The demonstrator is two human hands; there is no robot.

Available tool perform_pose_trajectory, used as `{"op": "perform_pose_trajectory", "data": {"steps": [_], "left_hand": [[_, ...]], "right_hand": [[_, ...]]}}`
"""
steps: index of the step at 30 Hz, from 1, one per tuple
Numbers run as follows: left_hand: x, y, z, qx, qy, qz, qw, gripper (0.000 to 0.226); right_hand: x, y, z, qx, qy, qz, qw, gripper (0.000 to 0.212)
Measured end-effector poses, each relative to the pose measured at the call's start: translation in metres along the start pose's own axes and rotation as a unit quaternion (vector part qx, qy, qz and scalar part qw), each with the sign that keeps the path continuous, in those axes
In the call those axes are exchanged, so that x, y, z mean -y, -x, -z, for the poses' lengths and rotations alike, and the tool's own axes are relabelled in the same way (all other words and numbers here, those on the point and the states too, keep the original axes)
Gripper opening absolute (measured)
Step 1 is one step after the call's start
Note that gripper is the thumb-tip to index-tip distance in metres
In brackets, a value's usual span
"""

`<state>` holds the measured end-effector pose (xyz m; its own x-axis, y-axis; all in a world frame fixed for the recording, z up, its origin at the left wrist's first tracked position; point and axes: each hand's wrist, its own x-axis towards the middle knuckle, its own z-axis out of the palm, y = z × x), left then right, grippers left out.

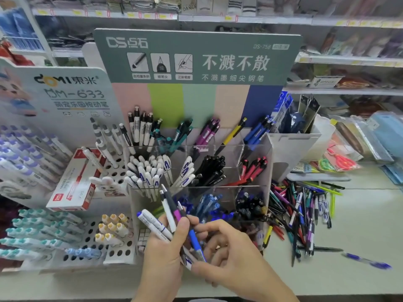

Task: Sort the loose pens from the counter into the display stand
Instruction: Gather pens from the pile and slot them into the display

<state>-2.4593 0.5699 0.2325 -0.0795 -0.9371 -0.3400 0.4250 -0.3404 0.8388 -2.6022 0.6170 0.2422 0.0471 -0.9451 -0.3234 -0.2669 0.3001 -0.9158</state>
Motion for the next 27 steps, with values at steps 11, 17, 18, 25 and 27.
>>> {"op": "perform_pose_trajectory", "data": {"steps": [11,17,18,25,27], "left_hand": [[-0.003,0.003,0.010,0.006,-0.003,0.046,0.999,0.029],[-0.005,0.008,0.011,0.068,0.049,0.092,0.992,0.034],[-0.006,0.008,0.011,0.083,0.056,0.100,0.990,0.031],[-0.001,0.014,0.014,0.112,0.034,0.102,0.988,0.032],[-0.002,0.016,0.016,0.114,0.012,0.098,0.989,0.032]], "right_hand": [[0.006,0.002,0.035,-0.212,-0.219,0.055,0.951,0.013],[0.007,0.000,0.054,-0.236,-0.238,0.080,0.939,0.033],[0.006,0.000,0.057,-0.236,-0.234,0.087,0.939,0.041],[0.021,-0.013,0.067,-0.248,-0.214,0.131,0.936,0.034],[0.036,-0.023,0.068,-0.250,-0.222,0.166,0.928,0.028]]}}
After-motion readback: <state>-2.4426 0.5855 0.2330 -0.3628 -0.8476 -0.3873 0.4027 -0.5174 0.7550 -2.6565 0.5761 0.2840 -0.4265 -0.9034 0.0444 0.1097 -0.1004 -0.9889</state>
